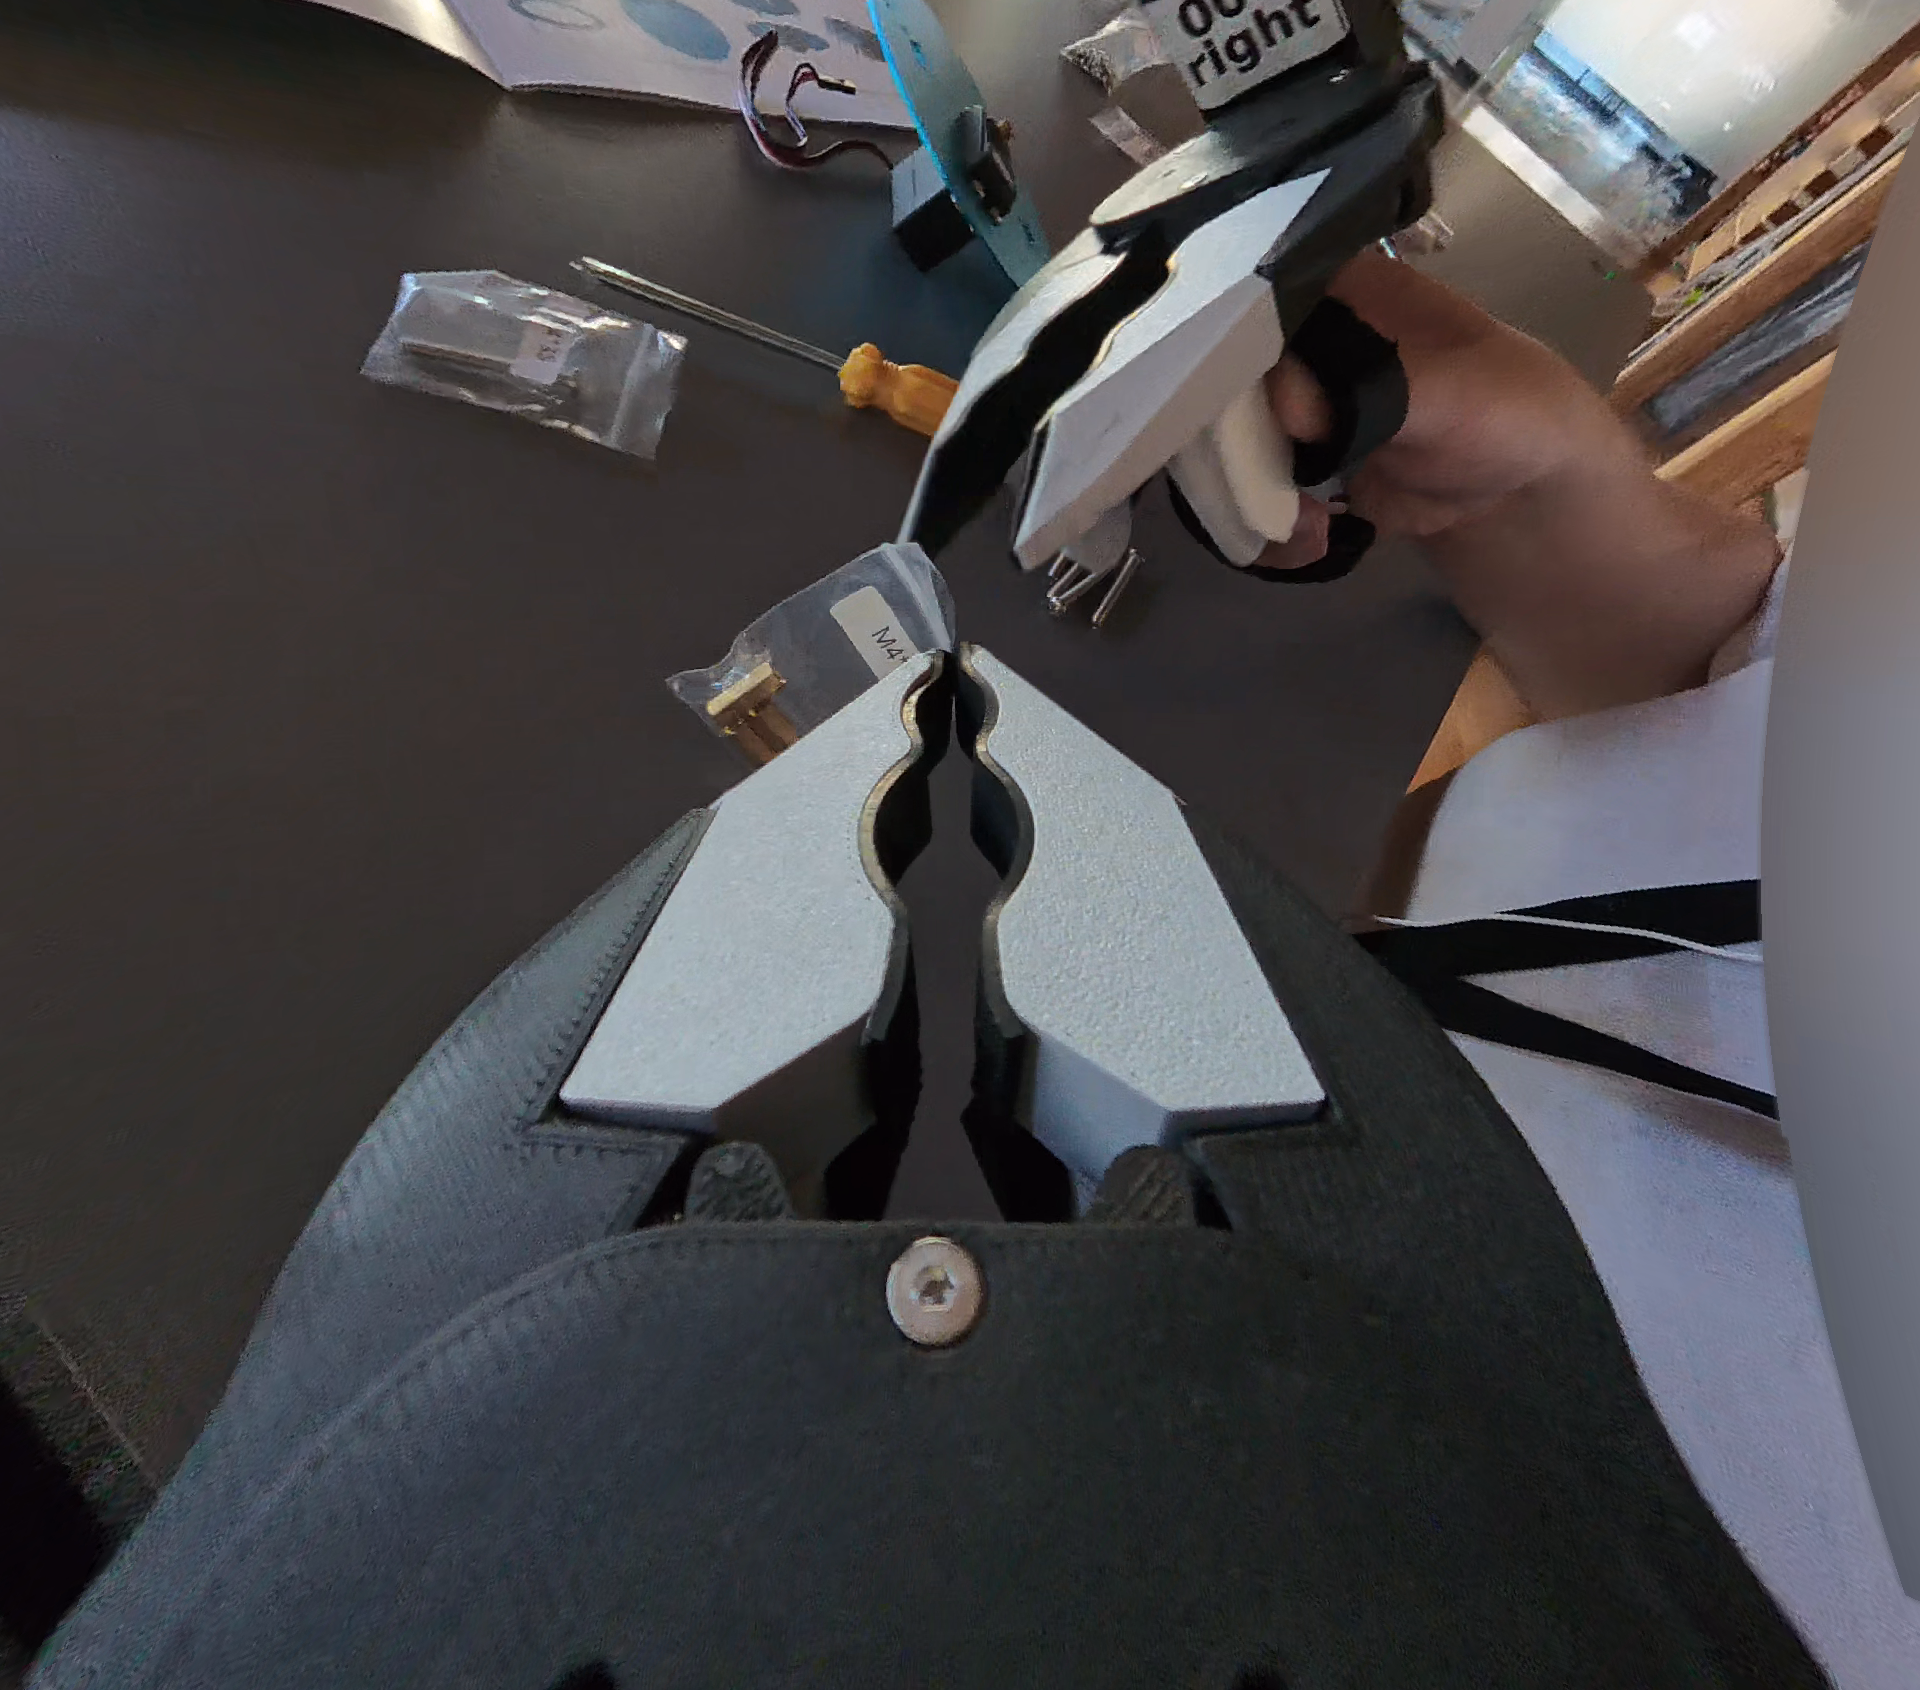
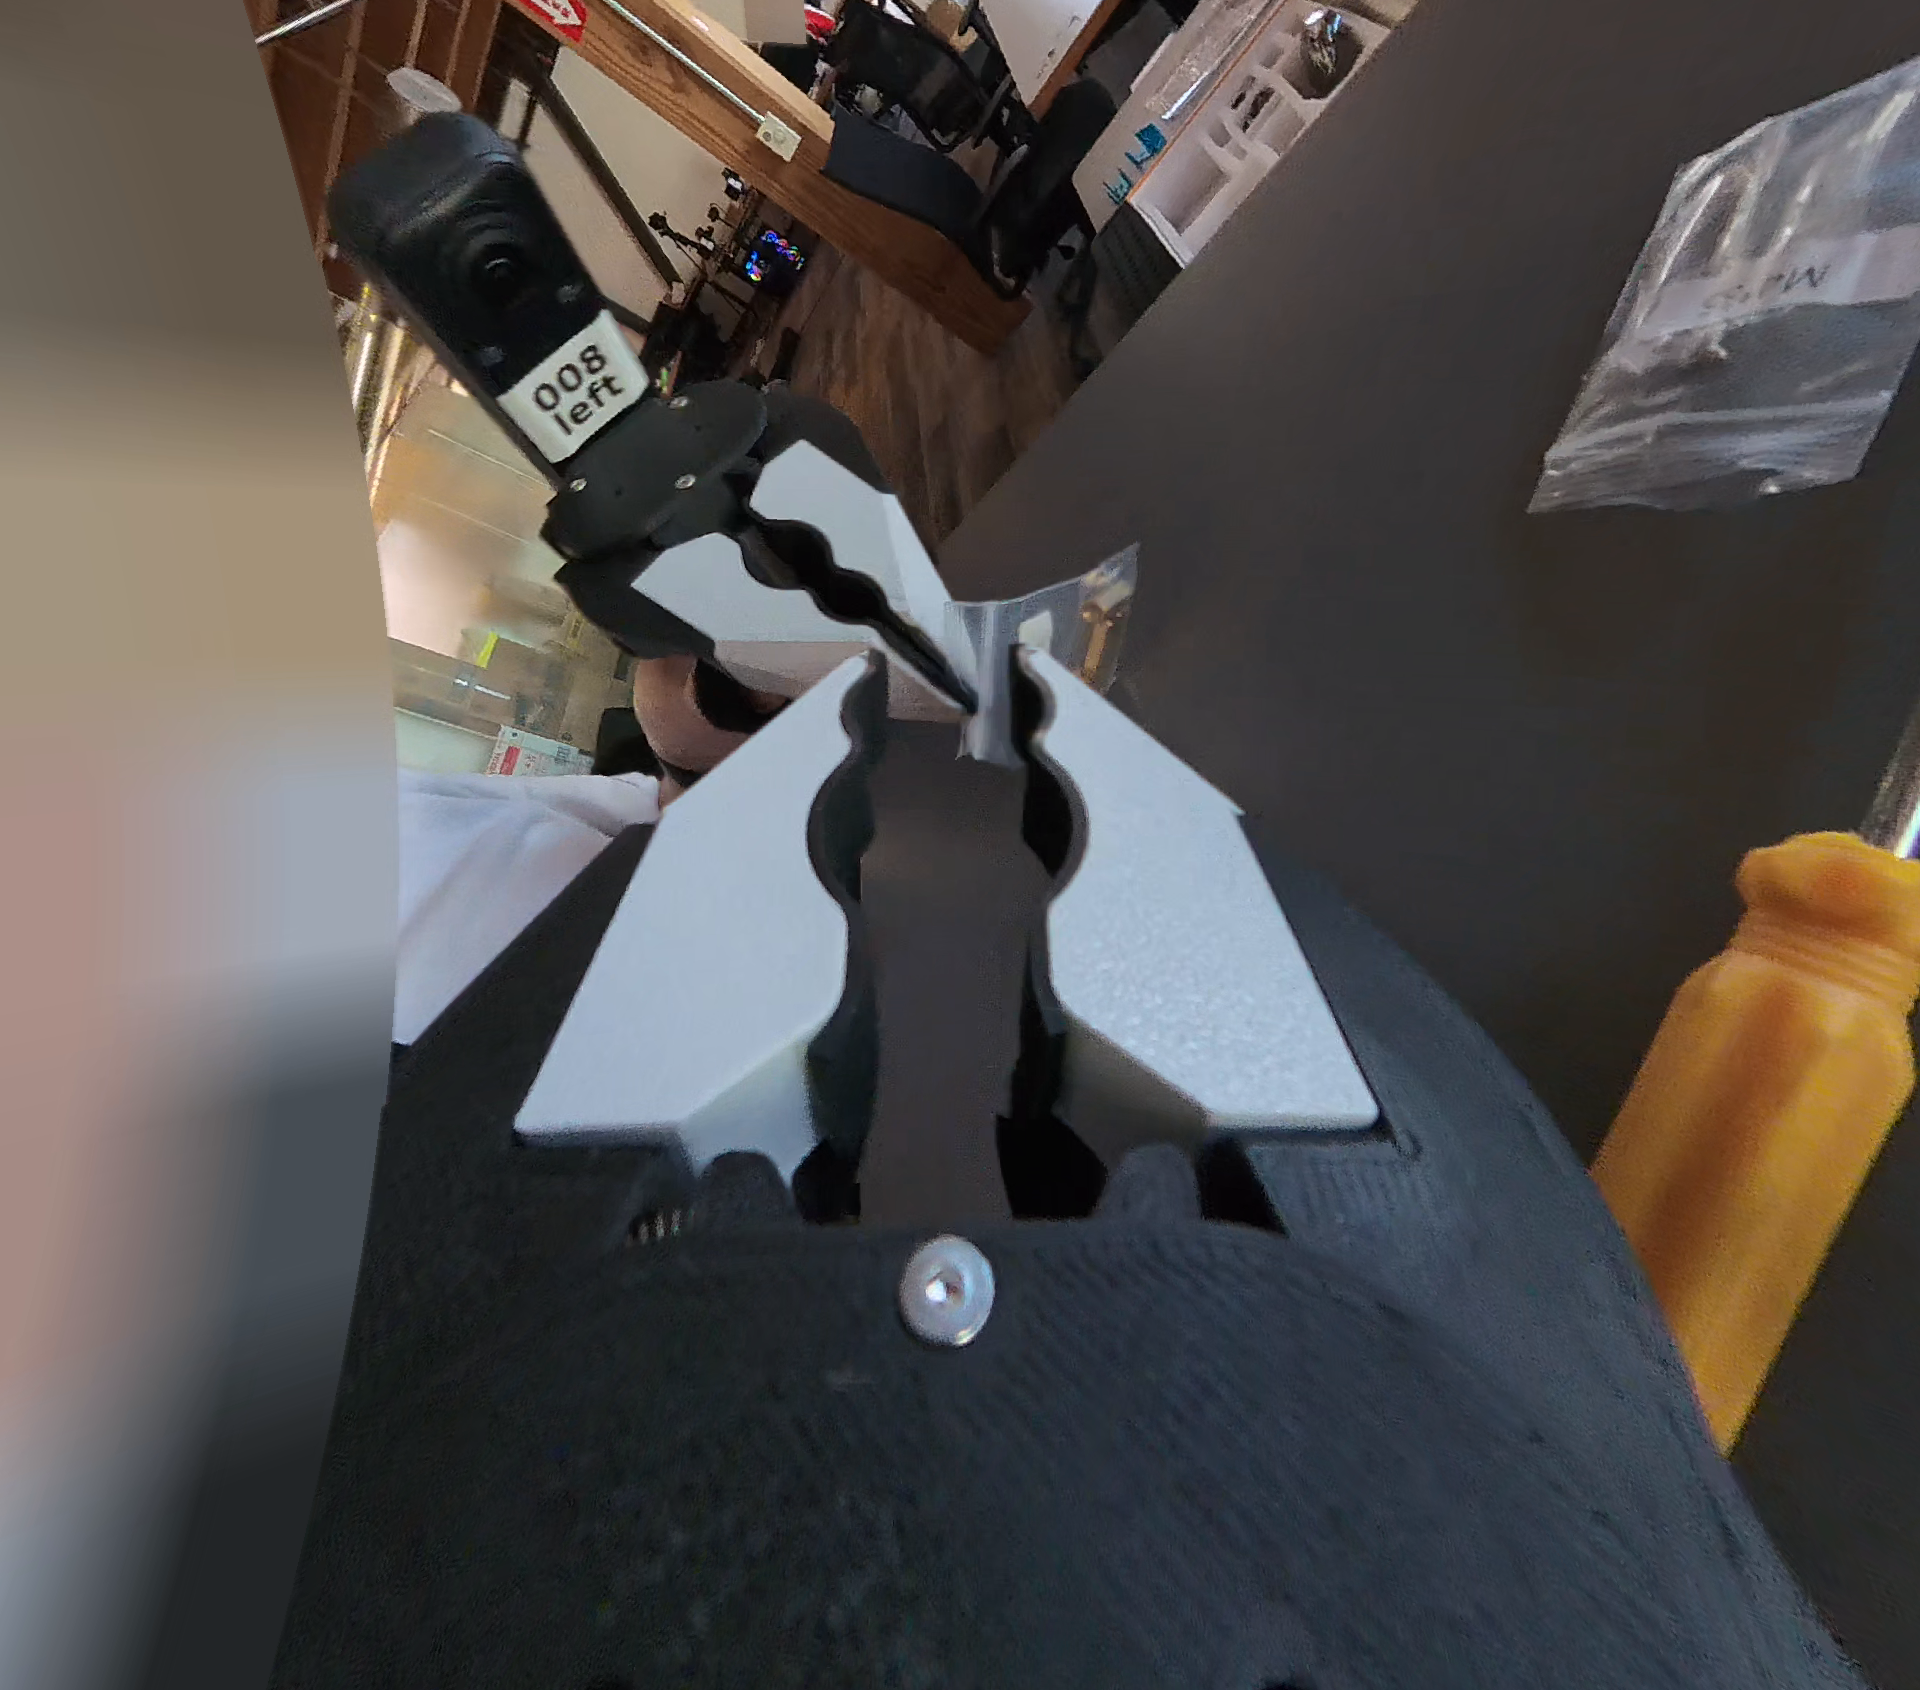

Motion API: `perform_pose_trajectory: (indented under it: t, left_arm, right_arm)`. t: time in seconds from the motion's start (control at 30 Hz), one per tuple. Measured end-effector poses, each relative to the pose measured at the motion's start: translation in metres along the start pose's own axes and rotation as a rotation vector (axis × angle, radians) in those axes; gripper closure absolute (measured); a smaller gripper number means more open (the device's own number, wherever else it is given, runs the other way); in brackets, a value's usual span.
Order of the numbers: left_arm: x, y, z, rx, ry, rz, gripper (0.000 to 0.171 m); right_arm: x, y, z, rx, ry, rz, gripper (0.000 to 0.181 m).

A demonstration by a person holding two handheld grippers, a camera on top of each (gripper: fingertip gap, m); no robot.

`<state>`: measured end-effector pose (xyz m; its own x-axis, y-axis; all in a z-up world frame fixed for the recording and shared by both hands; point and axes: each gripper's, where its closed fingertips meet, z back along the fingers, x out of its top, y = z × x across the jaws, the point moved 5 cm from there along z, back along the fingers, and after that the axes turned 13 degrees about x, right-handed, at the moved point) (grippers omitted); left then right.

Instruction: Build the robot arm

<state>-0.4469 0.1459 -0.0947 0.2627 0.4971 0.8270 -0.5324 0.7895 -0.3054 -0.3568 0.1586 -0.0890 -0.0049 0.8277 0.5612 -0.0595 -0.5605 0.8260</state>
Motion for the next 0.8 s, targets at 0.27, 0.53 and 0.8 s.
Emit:
perform_pose_trajectory:
  t: [0.27,0.53,0.8]
  left_arm:
    - [0.004,-0.006,-0.007,0.01,-0.016,-0.025,0.171]
    - [0.002,-0.009,-0.011,0.02,-0.002,-0.041,0.171]
    - [0.004,-0.009,-0.015,0.108,-0.017,-0.075,0.171]
  right_arm:
    - [-0.004,-0.008,0.002,-0.09,0.034,0.019,0.161]
    - [-0.006,-0.006,0.003,-0.065,0.049,-0.012,0.176]
    - [-0.003,-0.007,0.008,-0.155,0.064,0.049,0.174]
